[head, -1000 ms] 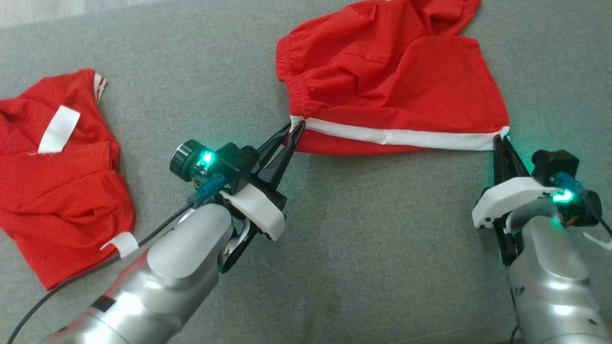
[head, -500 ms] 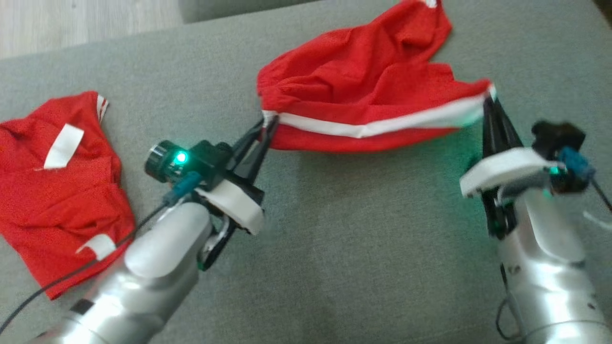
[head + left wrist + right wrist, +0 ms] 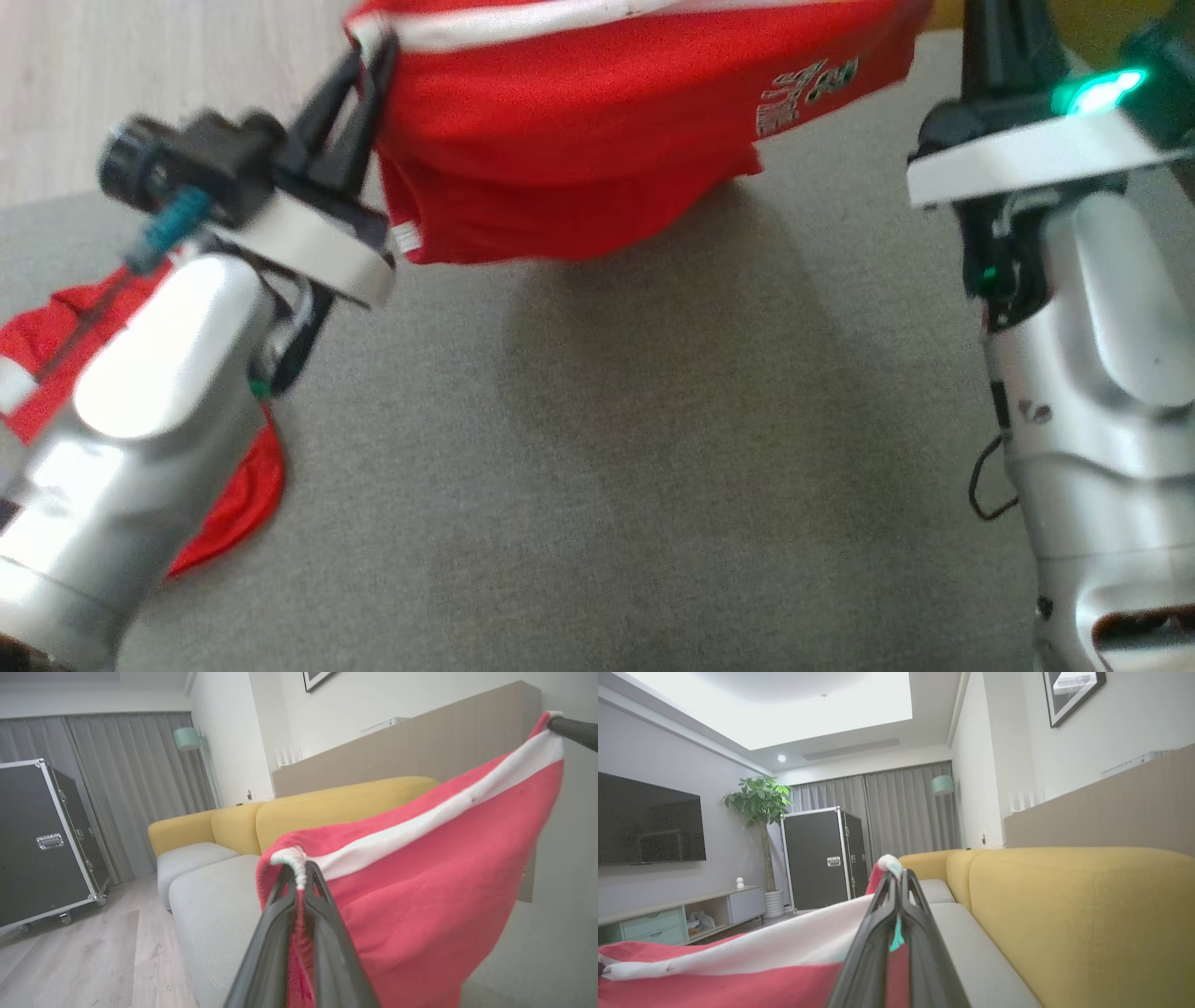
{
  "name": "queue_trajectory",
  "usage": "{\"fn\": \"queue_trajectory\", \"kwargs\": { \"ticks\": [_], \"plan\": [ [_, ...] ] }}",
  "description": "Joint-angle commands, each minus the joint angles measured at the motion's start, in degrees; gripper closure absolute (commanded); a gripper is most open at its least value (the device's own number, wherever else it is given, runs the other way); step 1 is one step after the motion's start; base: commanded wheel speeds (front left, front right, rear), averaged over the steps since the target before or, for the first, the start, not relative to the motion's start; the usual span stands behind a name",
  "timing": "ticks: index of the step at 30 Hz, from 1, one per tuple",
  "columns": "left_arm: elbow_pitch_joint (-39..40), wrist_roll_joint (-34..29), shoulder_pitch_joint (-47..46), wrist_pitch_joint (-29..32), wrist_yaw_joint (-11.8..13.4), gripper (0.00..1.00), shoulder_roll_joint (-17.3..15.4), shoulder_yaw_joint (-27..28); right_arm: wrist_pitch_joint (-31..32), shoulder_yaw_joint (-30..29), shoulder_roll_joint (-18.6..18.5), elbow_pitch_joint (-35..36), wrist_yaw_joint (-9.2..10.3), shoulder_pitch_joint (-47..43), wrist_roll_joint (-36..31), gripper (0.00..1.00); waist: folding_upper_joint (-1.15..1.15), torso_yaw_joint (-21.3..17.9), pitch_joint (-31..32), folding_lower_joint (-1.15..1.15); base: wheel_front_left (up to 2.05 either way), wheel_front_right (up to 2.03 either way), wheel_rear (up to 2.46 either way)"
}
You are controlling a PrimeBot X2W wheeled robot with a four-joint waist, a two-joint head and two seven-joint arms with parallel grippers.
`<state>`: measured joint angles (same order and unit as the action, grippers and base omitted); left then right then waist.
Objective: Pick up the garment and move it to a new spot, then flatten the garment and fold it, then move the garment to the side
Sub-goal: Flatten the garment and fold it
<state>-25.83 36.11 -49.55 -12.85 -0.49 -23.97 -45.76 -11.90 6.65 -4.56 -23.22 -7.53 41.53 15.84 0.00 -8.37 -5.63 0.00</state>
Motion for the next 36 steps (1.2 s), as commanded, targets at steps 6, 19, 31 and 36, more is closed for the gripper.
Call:
{"fn": "queue_trajectory", "kwargs": {
  "ticks": [6, 19, 31, 36],
  "plan": [
    [4.81, 1.10, -5.22, 1.07, 1.35, 1.00, -4.49, 4.71, -1.52, 0.88, 0.02, 4.26, 0.04, 3.66, -3.30, 1.00, 0.00, 0.75, 3.75, 0.00, 0.00, 0.00, 0.00],
    [16.36, 5.49, 1.51, 4.78, 3.37, 1.00, -8.19, 5.72, 0.05, 1.45, -0.19, 7.35, 0.04, -1.86, -7.35, 1.00, 0.00, 1.07, 5.39, 0.00, 0.00, 0.00, 0.00],
    [20.39, 7.42, -0.64, 12.74, 1.94, 1.00, -12.78, 5.53, 8.17, -0.62, -1.39, 6.24, 0.04, 2.80, -7.54, 1.00, 0.00, 1.19, -1.63, 0.00, 0.00, 0.00, 0.00],
    [10.53, 6.40, -10.75, 14.72, -2.45, 1.00, -9.65, 4.72, 8.00, 0.32, -2.61, -2.38, 0.04, 14.19, -8.58, 1.00, 0.00, 1.64, -8.48, 0.00, 0.00, 0.00, 0.00]
  ]
}}
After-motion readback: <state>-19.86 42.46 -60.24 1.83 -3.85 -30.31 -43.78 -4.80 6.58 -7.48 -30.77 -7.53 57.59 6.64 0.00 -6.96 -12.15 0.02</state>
